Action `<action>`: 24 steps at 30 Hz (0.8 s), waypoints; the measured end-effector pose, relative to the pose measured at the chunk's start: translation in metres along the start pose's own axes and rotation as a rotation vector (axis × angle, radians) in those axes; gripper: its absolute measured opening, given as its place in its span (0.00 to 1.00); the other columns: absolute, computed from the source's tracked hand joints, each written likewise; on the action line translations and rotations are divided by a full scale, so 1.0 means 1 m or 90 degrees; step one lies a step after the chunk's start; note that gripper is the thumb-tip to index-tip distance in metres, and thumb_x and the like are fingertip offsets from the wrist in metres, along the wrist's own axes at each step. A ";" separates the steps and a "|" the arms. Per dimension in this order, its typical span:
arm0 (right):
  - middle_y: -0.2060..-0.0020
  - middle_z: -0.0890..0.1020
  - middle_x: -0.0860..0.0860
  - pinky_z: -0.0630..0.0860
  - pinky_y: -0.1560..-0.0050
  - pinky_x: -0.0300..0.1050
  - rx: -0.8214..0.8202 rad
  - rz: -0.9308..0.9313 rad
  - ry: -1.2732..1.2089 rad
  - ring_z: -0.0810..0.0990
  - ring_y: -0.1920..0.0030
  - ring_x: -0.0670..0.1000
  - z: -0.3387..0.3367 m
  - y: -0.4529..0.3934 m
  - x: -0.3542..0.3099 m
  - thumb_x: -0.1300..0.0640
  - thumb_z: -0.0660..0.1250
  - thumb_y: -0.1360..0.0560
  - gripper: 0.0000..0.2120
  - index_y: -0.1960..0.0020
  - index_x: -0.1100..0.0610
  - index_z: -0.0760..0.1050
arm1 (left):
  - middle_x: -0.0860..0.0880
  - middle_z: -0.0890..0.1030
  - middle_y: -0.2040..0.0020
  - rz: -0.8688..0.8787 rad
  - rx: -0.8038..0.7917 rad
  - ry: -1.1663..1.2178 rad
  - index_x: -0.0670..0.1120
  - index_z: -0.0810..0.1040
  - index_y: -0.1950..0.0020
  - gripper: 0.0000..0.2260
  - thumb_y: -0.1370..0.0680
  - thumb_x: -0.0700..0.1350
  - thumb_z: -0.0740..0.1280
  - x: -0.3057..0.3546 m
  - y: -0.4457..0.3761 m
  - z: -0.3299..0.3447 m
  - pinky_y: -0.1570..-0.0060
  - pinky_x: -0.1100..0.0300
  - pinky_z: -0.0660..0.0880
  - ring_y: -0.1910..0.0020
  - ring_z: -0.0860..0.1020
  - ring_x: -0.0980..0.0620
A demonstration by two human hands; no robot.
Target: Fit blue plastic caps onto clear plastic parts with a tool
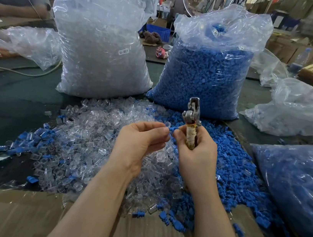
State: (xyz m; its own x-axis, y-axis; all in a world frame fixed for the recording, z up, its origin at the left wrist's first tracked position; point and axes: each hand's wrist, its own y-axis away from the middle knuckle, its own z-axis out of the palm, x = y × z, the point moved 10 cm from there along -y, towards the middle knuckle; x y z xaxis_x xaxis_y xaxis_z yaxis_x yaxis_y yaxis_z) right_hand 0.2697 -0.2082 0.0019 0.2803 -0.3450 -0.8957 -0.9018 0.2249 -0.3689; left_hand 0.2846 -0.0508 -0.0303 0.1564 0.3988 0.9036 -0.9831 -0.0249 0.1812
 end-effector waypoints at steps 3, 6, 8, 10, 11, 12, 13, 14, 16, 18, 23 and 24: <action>0.65 0.80 0.43 0.72 0.66 0.40 0.013 -0.001 0.001 0.75 0.67 0.43 -0.003 0.000 0.000 0.52 0.70 0.23 0.06 0.57 0.49 0.75 | 0.45 0.85 0.63 0.017 -0.006 -0.036 0.41 0.83 0.57 0.04 0.29 0.34 0.75 0.002 0.002 0.003 0.64 0.63 0.80 0.63 0.85 0.51; 0.67 0.79 0.45 0.74 0.64 0.45 0.029 0.001 0.009 0.76 0.67 0.43 -0.006 0.000 0.000 0.52 0.70 0.23 0.06 0.57 0.50 0.75 | 0.45 0.85 0.65 0.030 -0.016 -0.062 0.42 0.83 0.59 0.05 0.29 0.33 0.75 0.004 0.004 0.007 0.64 0.64 0.80 0.65 0.84 0.52; 0.67 0.80 0.46 0.77 0.62 0.51 0.038 0.000 0.032 0.77 0.66 0.45 -0.007 0.000 -0.001 0.51 0.70 0.24 0.06 0.56 0.51 0.75 | 0.46 0.85 0.65 0.048 -0.014 -0.081 0.41 0.83 0.59 0.05 0.29 0.33 0.75 0.007 0.005 0.008 0.64 0.64 0.80 0.65 0.84 0.52; 0.66 0.80 0.46 0.78 0.60 0.53 0.047 -0.004 0.043 0.78 0.64 0.45 -0.008 0.001 -0.003 0.51 0.70 0.24 0.06 0.56 0.51 0.75 | 0.46 0.85 0.66 0.069 -0.010 -0.103 0.41 0.83 0.59 0.04 0.29 0.33 0.75 0.011 0.006 0.009 0.63 0.63 0.80 0.65 0.84 0.51; 0.66 0.80 0.46 0.78 0.60 0.53 0.050 -0.006 0.043 0.78 0.64 0.45 -0.008 0.002 -0.004 0.51 0.70 0.24 0.06 0.56 0.50 0.75 | 0.47 0.85 0.66 0.077 -0.008 -0.113 0.40 0.83 0.59 0.04 0.29 0.33 0.75 0.013 0.007 0.010 0.63 0.63 0.81 0.65 0.84 0.51; 0.66 0.80 0.45 0.78 0.60 0.53 0.050 -0.008 0.045 0.78 0.64 0.45 -0.008 0.002 -0.004 0.51 0.70 0.24 0.06 0.56 0.50 0.75 | 0.47 0.85 0.66 0.086 -0.006 -0.123 0.40 0.83 0.59 0.04 0.29 0.33 0.75 0.014 0.007 0.010 0.62 0.62 0.81 0.65 0.84 0.52; 0.66 0.80 0.45 0.78 0.60 0.53 0.050 -0.011 0.050 0.78 0.63 0.44 -0.007 0.003 -0.004 0.51 0.70 0.24 0.05 0.56 0.50 0.75 | 0.47 0.85 0.66 0.095 -0.003 -0.134 0.41 0.83 0.59 0.04 0.29 0.33 0.76 0.015 0.008 0.011 0.62 0.62 0.81 0.65 0.84 0.52; 0.66 0.80 0.45 0.78 0.60 0.53 0.050 -0.012 0.055 0.78 0.63 0.44 -0.007 0.003 -0.005 0.51 0.70 0.24 0.05 0.56 0.50 0.75 | 0.47 0.85 0.66 0.105 0.001 -0.144 0.41 0.83 0.60 0.04 0.29 0.33 0.76 0.016 0.008 0.011 0.62 0.62 0.81 0.65 0.84 0.53; 0.66 0.80 0.45 0.78 0.61 0.53 0.055 -0.010 0.059 0.78 0.64 0.45 -0.008 0.003 -0.004 0.51 0.70 0.24 0.05 0.56 0.50 0.75 | 0.47 0.85 0.66 0.128 0.008 -0.168 0.42 0.84 0.60 0.05 0.29 0.34 0.76 0.019 0.009 0.011 0.61 0.62 0.81 0.65 0.84 0.53; 0.67 0.80 0.44 0.77 0.62 0.51 0.058 -0.011 0.064 0.78 0.65 0.44 -0.008 0.002 -0.005 0.51 0.70 0.24 0.04 0.55 0.50 0.76 | 0.47 0.85 0.65 0.149 0.012 -0.195 0.43 0.84 0.60 0.05 0.29 0.35 0.76 0.022 0.009 0.012 0.61 0.63 0.80 0.64 0.84 0.53; 0.67 0.79 0.46 0.75 0.65 0.51 0.026 -0.006 0.085 0.76 0.67 0.46 -0.006 0.001 -0.005 0.52 0.69 0.24 0.05 0.54 0.53 0.77 | 0.50 0.85 0.65 0.207 0.042 -0.263 0.47 0.83 0.62 0.08 0.30 0.34 0.76 0.029 0.011 0.013 0.60 0.63 0.80 0.63 0.84 0.54; 0.67 0.79 0.46 0.75 0.65 0.51 0.013 -0.003 0.088 0.75 0.67 0.46 -0.005 0.001 -0.005 0.52 0.69 0.24 0.04 0.55 0.53 0.77 | 0.50 0.85 0.65 0.219 0.049 -0.283 0.48 0.83 0.63 0.09 0.30 0.34 0.76 0.030 0.012 0.013 0.58 0.60 0.82 0.62 0.84 0.52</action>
State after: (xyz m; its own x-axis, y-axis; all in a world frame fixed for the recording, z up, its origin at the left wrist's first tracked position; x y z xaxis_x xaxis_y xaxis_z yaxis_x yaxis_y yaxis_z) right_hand 0.2663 -0.2109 0.0070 0.2352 -0.4677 -0.8520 -0.8932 0.2416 -0.3792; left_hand 0.2789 -0.0507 0.0037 -0.1313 -0.0676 0.9890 -0.9774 -0.1582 -0.1405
